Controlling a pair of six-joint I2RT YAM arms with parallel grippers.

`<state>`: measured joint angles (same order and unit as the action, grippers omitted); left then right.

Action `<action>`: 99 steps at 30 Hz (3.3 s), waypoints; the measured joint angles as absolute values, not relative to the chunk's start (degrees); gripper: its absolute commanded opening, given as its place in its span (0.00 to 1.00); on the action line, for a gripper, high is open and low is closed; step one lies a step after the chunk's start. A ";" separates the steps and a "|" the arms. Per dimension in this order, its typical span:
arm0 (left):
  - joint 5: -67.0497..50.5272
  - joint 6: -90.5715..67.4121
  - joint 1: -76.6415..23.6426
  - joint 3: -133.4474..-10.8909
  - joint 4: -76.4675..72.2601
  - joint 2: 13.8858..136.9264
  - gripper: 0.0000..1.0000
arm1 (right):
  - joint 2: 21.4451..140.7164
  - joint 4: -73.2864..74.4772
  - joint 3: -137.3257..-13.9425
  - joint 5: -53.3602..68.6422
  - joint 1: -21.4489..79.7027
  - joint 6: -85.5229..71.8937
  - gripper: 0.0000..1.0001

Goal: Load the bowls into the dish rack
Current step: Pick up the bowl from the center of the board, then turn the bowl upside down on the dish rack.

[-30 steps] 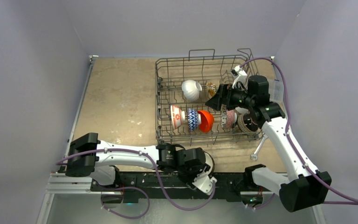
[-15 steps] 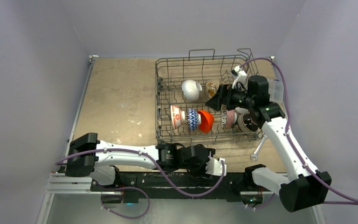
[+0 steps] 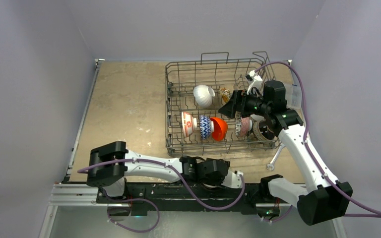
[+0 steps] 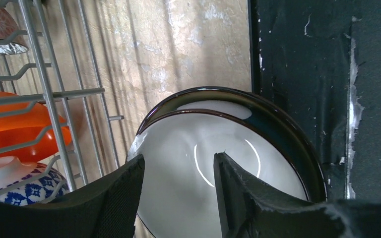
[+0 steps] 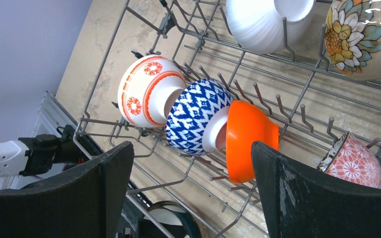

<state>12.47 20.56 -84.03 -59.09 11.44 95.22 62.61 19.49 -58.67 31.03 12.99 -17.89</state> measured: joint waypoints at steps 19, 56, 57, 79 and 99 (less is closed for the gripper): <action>23.09 24.99 -83.48 -59.09 3.92 96.86 0.55 | 62.61 19.64 -58.67 31.03 12.99 -17.67 0.90; 18.85 27.51 -83.02 -56.84 4.32 90.26 0.00 | 61.65 21.17 -58.67 31.03 12.99 -17.04 0.91; 18.87 27.14 -83.00 -56.18 4.12 89.14 0.00 | 61.41 21.17 -58.67 31.05 12.99 -16.97 0.91; 4.73 13.96 -66.94 -55.31 -2.39 73.23 0.00 | 53.84 22.15 -61.19 31.51 12.99 -17.32 0.99; -21.91 -3.11 -26.85 -57.36 -18.52 75.68 0.00 | 59.96 9.43 -62.74 40.10 13.78 -24.75 0.99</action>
<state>-21.91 -3.11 -26.85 -57.36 -18.52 75.68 59.96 9.43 -62.74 40.10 13.78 -24.75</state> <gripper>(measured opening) 0.065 0.987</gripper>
